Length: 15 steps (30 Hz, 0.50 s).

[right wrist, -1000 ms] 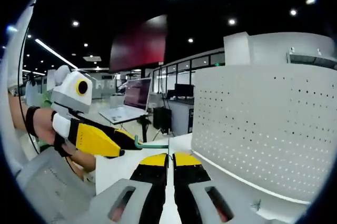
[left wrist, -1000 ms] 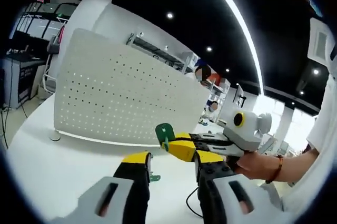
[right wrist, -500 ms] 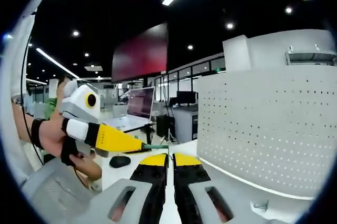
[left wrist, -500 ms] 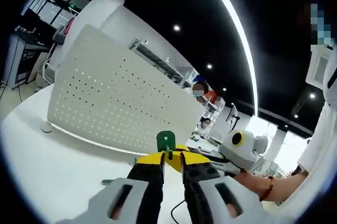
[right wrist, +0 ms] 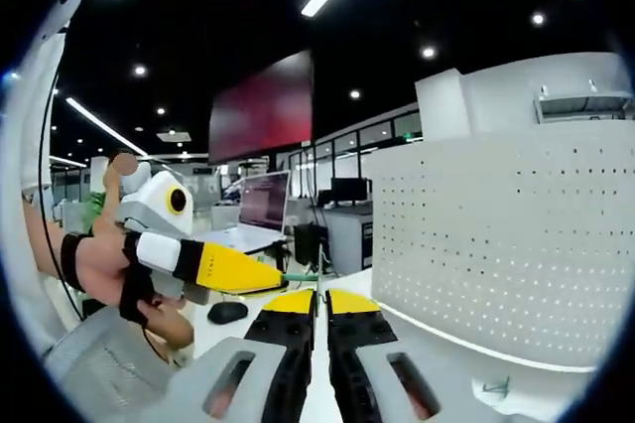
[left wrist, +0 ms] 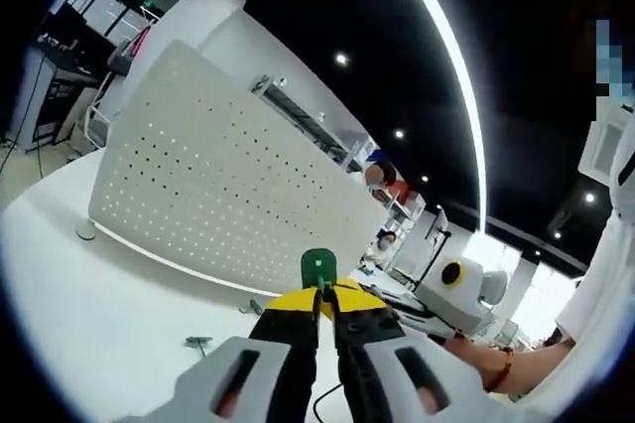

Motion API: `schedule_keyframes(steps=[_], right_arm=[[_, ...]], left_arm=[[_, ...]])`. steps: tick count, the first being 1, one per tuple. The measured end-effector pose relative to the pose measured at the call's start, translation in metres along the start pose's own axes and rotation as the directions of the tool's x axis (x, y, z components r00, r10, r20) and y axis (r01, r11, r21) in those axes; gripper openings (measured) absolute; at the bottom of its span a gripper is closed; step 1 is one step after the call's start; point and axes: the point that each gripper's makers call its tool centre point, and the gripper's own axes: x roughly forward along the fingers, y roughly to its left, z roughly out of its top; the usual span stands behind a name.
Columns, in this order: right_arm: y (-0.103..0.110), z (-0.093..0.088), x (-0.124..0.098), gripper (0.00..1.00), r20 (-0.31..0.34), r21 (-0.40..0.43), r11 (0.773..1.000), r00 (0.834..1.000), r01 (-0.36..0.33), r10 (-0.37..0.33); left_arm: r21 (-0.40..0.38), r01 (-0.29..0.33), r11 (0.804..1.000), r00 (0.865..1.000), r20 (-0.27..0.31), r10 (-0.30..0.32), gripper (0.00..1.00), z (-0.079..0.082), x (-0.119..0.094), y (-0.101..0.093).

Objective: Insert the hook assembly into the mounting plate slot until the hook locks in place.

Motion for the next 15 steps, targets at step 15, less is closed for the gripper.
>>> schedule_keyframes(steps=[15], right_arm=[[0.0068, -0.0002, 0.0028, 0.04, -0.044, -0.031, 0.999, 0.999, -0.034, 0.033]], left_arm=[[0.089, -0.019, 0.996, 1.000, 0.009, 0.018, 0.03, 0.0065, 0.0005, 0.0031]])
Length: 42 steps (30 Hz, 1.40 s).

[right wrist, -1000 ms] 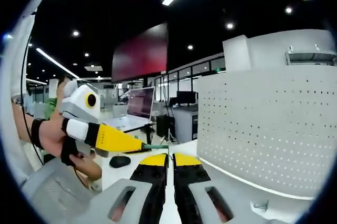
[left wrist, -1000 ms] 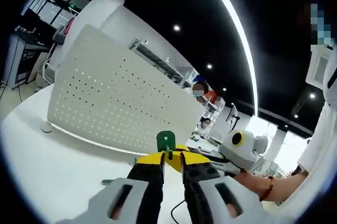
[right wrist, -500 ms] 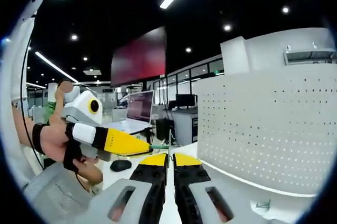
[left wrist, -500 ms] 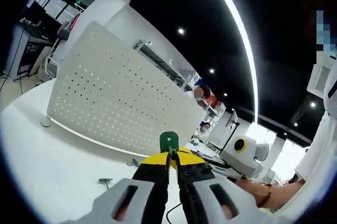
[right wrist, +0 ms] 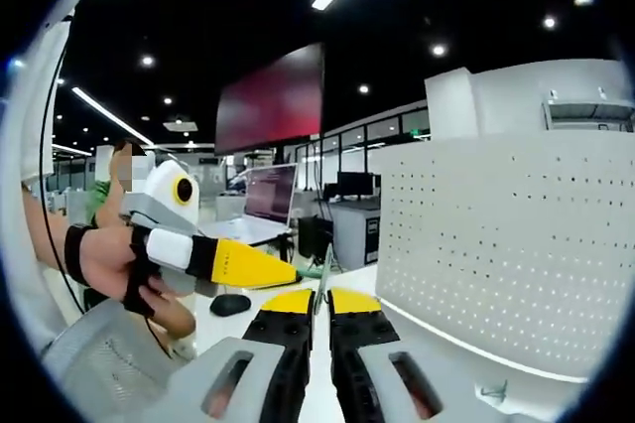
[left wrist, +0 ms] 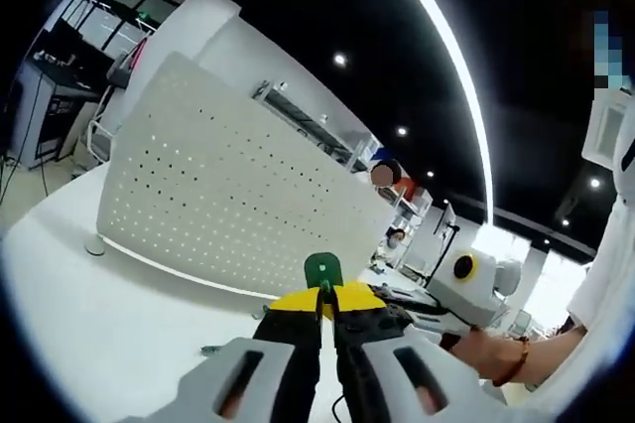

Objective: Insert the hook assembly into the mounting plate slot until the hook locks in place.

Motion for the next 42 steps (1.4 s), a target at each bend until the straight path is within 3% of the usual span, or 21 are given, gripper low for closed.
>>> schedule_keyframes(steps=[7, 8, 13, 26, 31, 34, 36, 39, 42], right_arm=[[-0.007, -0.007, -0.010, 0.09, -0.071, 0.031, 0.999, 0.997, 0.018, -0.016], [-0.009, -0.013, -0.015, 0.10, -0.104, 0.059, 0.998, 0.994, 0.031, -0.025], [-0.021, -0.026, -0.031, 0.18, -0.179, 0.037, 0.995, 0.980, 0.097, -0.089], [-0.030, -0.026, -0.062, 0.40, -0.195, 0.053, 0.979, 0.963, 0.198, -0.184], [-0.035, -0.031, -0.076, 0.54, -0.213, 0.064, 0.962, 0.946, 0.264, -0.245], [-0.036, -0.033, -0.081, 0.64, -0.208, 0.069, 0.959, 0.944, 0.275, -0.256], [-0.040, -0.037, -0.086, 0.69, -0.228, 0.078, 0.949, 0.932, 0.306, -0.282], [-0.044, -0.033, -0.093, 0.77, -0.202, 0.082, 0.938, 0.927, 0.337, -0.315], [-0.043, -0.032, -0.097, 0.80, -0.201, 0.091, 0.933, 0.924, 0.348, -0.325]], left_arm=[[0.065, 0.002, 0.998, 1.000, 0.007, -0.002, 0.03, 0.004, 0.002, -0.003], [0.076, 0.002, 0.997, 1.000, 0.006, -0.003, 0.03, 0.004, 0.002, -0.004], [0.135, 0.000, 0.991, 1.000, 0.015, -0.002, 0.03, 0.007, 0.001, -0.003], [0.279, -0.025, 0.960, 0.999, 0.042, 0.013, 0.03, 0.022, 0.004, 0.002], [0.302, -0.039, 0.952, 0.998, 0.053, 0.024, 0.03, 0.025, 0.005, 0.004], [0.319, -0.049, 0.946, 0.998, 0.064, 0.031, 0.03, 0.028, 0.006, 0.006], [0.328, -0.060, 0.943, 0.997, 0.071, 0.038, 0.03, 0.030, 0.005, 0.007], [0.344, -0.082, 0.935, 0.995, 0.088, 0.055, 0.03, 0.034, 0.005, 0.010], [0.358, -0.092, 0.929, 0.994, 0.096, 0.061, 0.03, 0.037, 0.006, 0.011]])
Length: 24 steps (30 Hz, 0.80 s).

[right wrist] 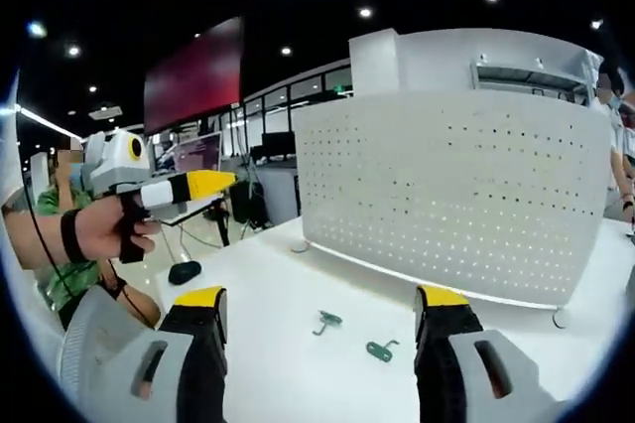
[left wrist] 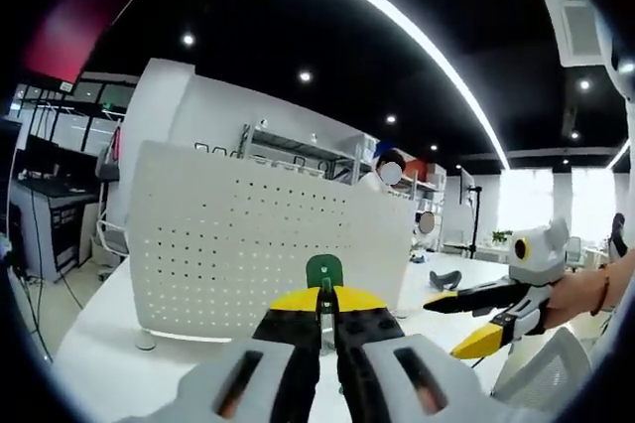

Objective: Insert the hook assembly into the mounting plate slot until the hook locks in place.

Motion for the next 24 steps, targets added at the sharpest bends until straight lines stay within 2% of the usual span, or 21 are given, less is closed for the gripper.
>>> schedule_keyframes(steps=[8, 15, 17, 24], right_arm=[[0.000, -0.006, -0.007, 0.88, -0.013, 0.025, 1.000, 1.000, 0.016, -0.015], [0.003, -0.001, -0.013, 0.92, 0.037, 0.019, 1.000, 0.999, 0.006, -0.007], [0.001, -0.004, -0.014, 0.92, 0.016, 0.033, 0.999, 1.000, 0.012, -0.013], [-0.003, -0.002, -0.017, 0.91, 0.045, 0.027, 0.999, 0.999, 0.026, -0.028]], left_arm=[[0.043, -0.038, 0.998, 0.999, 0.005, 0.037, 0.03, 0.005, 0.006, 0.011], [0.075, -0.068, 0.995, 0.998, 0.002, 0.068, 0.03, 0.011, 0.015, 0.024], [0.092, -0.085, 0.992, 0.996, 0.010, 0.084, 0.03, 0.015, 0.017, 0.028], [0.122, -0.131, 0.984, 0.991, 0.010, 0.131, 0.03, 0.023, 0.029, 0.045]])
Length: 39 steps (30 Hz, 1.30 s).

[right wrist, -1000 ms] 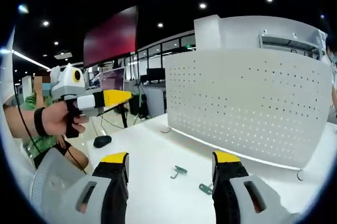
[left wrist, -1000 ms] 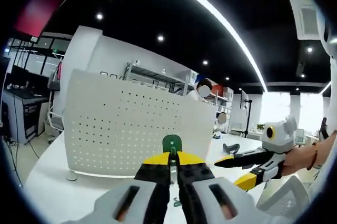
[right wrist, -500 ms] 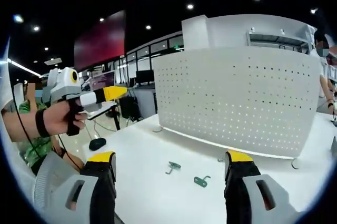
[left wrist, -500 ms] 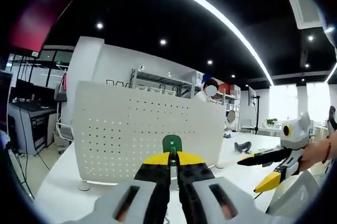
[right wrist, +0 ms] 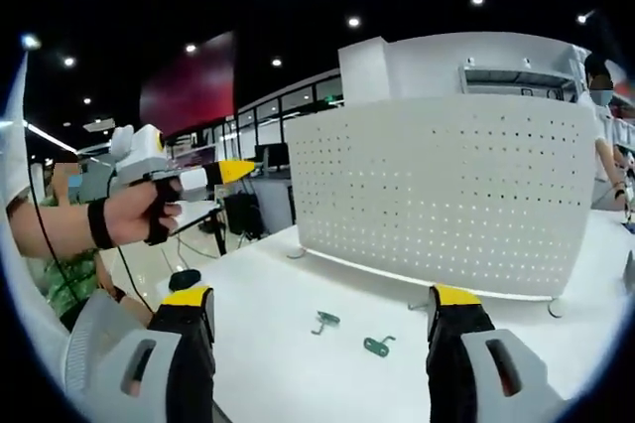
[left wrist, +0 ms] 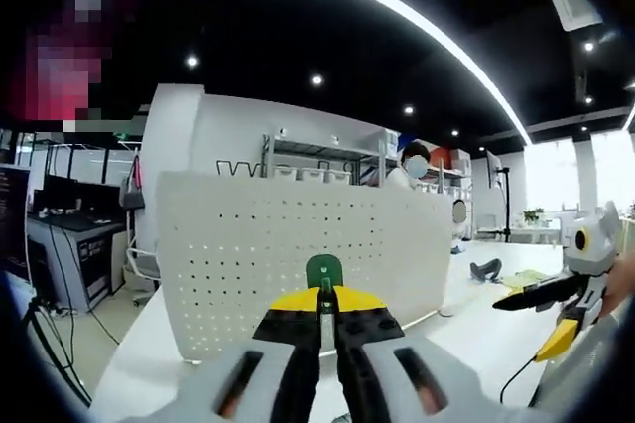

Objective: Insert the hook assembly into the mounting plate slot until the hook locks in place.

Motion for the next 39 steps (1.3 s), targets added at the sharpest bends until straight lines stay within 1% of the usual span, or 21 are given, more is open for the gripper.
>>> schedule_keyframes(steps=[3, 7, 11, 16, 20, 26, 30, 34, 36, 39], right_arm=[[-0.001, -0.001, -0.001, 0.91, -0.003, 0.003, 1.000, 1.000, 0.003, -0.003], [0.000, -0.002, -0.002, 0.91, -0.004, 0.010, 1.000, 1.000, 0.003, -0.003], [-0.001, -0.002, -0.003, 0.91, -0.012, -0.014, 1.000, 1.000, 0.013, -0.013], [-0.003, 0.000, -0.003, 0.91, -0.007, -0.020, 1.000, 1.000, 0.015, -0.015], [-0.004, 0.002, -0.004, 0.91, -0.004, -0.021, 1.000, 1.000, 0.016, -0.016], [-0.006, -0.002, -0.005, 0.90, -0.010, -0.018, 1.000, 1.000, 0.021, -0.021], [-0.007, -0.003, -0.006, 0.90, -0.009, -0.010, 1.000, 1.000, 0.029, -0.029], [-0.009, -0.005, -0.008, 0.90, -0.016, -0.008, 0.999, 0.999, 0.037, -0.037], [-0.010, -0.005, -0.009, 0.91, -0.009, -0.009, 0.999, 0.999, 0.039, -0.039], [-0.013, -0.007, -0.010, 0.91, -0.019, -0.012, 0.999, 0.999, 0.048, -0.048]], left_arm=[[0.012, -0.009, 1.000, 1.000, 0.004, 0.008, 0.03, 0.002, 0.006, 0.004], [0.027, -0.039, 0.999, 0.999, 0.008, 0.039, 0.03, 0.004, 0.012, 0.012], [0.043, -0.048, 0.998, 0.999, 0.004, 0.048, 0.03, 0.007, 0.018, 0.015], [0.039, -0.072, 0.997, 0.997, 0.010, 0.072, 0.03, 0.009, 0.025, 0.024], [0.049, -0.075, 0.996, 0.997, 0.005, 0.075, 0.03, 0.011, 0.031, 0.026], [0.049, -0.080, 0.996, 0.997, 0.016, 0.079, 0.03, 0.014, 0.040, 0.030], [0.044, -0.095, 0.994, 0.995, 0.017, 0.095, 0.03, 0.017, 0.046, 0.036], [0.042, -0.117, 0.992, 0.993, 0.011, 0.117, 0.03, 0.017, 0.052, 0.043], [0.046, -0.122, 0.992, 0.993, 0.011, 0.121, 0.03, 0.016, 0.056, 0.045], [0.056, -0.134, 0.989, 0.991, 0.003, 0.134, 0.03, 0.015, 0.063, 0.049]])
